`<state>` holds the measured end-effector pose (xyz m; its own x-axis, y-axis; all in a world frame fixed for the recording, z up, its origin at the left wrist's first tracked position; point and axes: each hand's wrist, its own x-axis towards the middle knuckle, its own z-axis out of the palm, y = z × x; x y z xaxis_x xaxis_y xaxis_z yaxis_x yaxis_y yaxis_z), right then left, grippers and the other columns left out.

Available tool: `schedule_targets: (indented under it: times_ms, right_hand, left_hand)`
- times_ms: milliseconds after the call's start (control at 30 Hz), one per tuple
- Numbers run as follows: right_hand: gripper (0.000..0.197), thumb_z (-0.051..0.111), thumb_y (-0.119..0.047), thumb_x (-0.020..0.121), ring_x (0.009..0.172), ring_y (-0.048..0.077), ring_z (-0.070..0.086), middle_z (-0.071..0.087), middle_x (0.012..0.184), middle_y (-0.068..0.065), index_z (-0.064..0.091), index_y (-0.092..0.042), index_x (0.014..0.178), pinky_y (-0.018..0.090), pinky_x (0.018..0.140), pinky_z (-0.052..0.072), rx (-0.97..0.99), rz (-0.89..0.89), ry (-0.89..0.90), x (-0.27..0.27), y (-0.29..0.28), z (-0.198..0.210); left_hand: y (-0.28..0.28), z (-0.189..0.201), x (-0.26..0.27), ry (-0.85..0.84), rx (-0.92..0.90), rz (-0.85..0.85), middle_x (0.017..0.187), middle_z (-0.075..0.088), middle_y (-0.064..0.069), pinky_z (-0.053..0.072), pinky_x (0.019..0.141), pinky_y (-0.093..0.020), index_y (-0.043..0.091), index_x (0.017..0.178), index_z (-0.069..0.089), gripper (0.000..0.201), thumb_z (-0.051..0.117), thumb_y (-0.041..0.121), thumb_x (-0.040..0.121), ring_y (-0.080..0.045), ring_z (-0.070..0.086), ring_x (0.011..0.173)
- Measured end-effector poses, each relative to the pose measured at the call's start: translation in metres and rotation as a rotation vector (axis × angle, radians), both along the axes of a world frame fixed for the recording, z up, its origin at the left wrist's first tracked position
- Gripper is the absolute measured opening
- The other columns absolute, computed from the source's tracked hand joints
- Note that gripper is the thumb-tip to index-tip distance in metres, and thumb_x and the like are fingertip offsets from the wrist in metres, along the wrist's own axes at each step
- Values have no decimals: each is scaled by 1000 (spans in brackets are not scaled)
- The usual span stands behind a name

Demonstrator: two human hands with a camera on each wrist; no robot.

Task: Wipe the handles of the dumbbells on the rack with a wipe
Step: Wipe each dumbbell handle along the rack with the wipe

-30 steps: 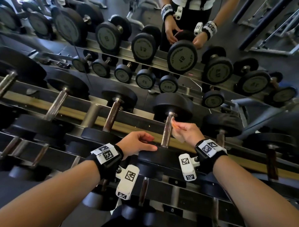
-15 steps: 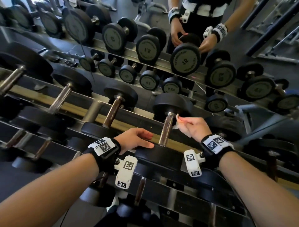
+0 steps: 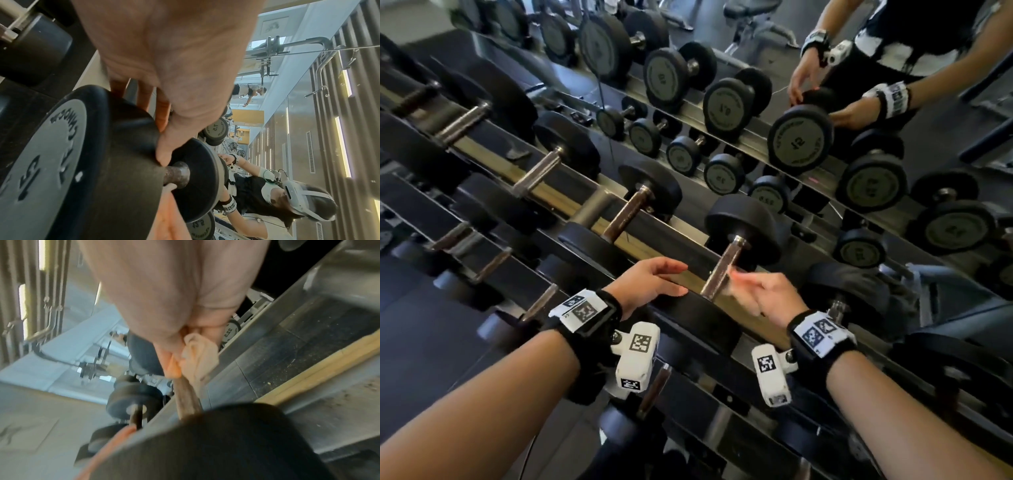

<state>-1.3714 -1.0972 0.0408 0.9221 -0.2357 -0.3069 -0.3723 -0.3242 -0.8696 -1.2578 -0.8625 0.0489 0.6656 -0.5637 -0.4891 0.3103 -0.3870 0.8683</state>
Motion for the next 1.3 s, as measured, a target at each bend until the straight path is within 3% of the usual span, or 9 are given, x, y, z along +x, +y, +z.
schedule_targets:
  times_ms: [67,200,333,467,600,733,833,1000,1300]
  right_hand:
    - [21,64,-29,95,101,8,66,74,99,-12,74,-34,113,19,93,46,-103,-140,-45,5,-12,8]
    - [30,52,-16,102,107,8,58,66,105,-7,66,-16,128,-2,82,36,-93,-156,-34,16,10,4]
    - [35,48,-11,103,118,7,55,63,127,-5,61,-21,134,6,96,37,-54,-35,25,3,23,-8]
    - [23,55,-33,100,102,-7,64,74,108,-12,69,-41,117,20,101,48,-98,169,91,-9,12,2]
    - [27,48,-42,101,93,-2,65,72,93,-28,59,-63,113,5,81,44,-237,-16,-37,7,-7,17]
    - [48,43,-13,104,116,22,62,68,124,3,50,-43,141,33,103,47,-522,164,-30,17,3,3]
    - [63,44,1,99,126,18,56,60,138,1,44,-41,146,35,110,42,-607,316,-51,4,13,-5]
    - [34,45,-49,100,117,3,61,71,118,-10,67,-40,124,24,105,43,-390,499,-42,-3,6,1]
    - [58,40,8,97,141,0,35,46,150,-8,52,-25,143,11,117,19,-537,343,-148,21,-9,-7]
  left_hand:
    - [0,2,-6,8,-4,26,109,69,1,56,73,-17,25,119,65,43,78,12,80,2,69,86]
    - [-2,-3,-19,-5,62,-75,124,64,0,51,100,-39,33,131,56,82,87,54,58,-17,65,110]
    - [-3,-13,-33,-274,147,-185,140,44,3,39,111,-43,35,141,43,104,75,71,49,-18,44,131]
    - [-2,-11,-30,-196,110,-190,143,44,2,41,110,-44,37,144,38,105,80,64,52,-19,44,132]
    - [-1,-8,-27,-172,111,-210,145,41,2,37,113,-44,37,146,34,90,84,43,71,-18,42,133]
    - [-3,-6,-25,-143,111,-210,145,40,-1,36,114,-45,35,147,33,85,81,36,77,-20,41,134]
    - [-3,-6,-25,-120,98,-215,146,38,-1,36,114,-46,35,147,33,84,80,34,78,-21,40,135]
    - [-2,-7,-23,-126,104,-227,145,37,0,36,113,-46,35,147,34,84,80,38,77,-22,40,134]
    - [-2,-8,-25,-72,63,-193,146,39,-1,37,113,-46,35,146,36,88,82,40,70,-24,41,135]
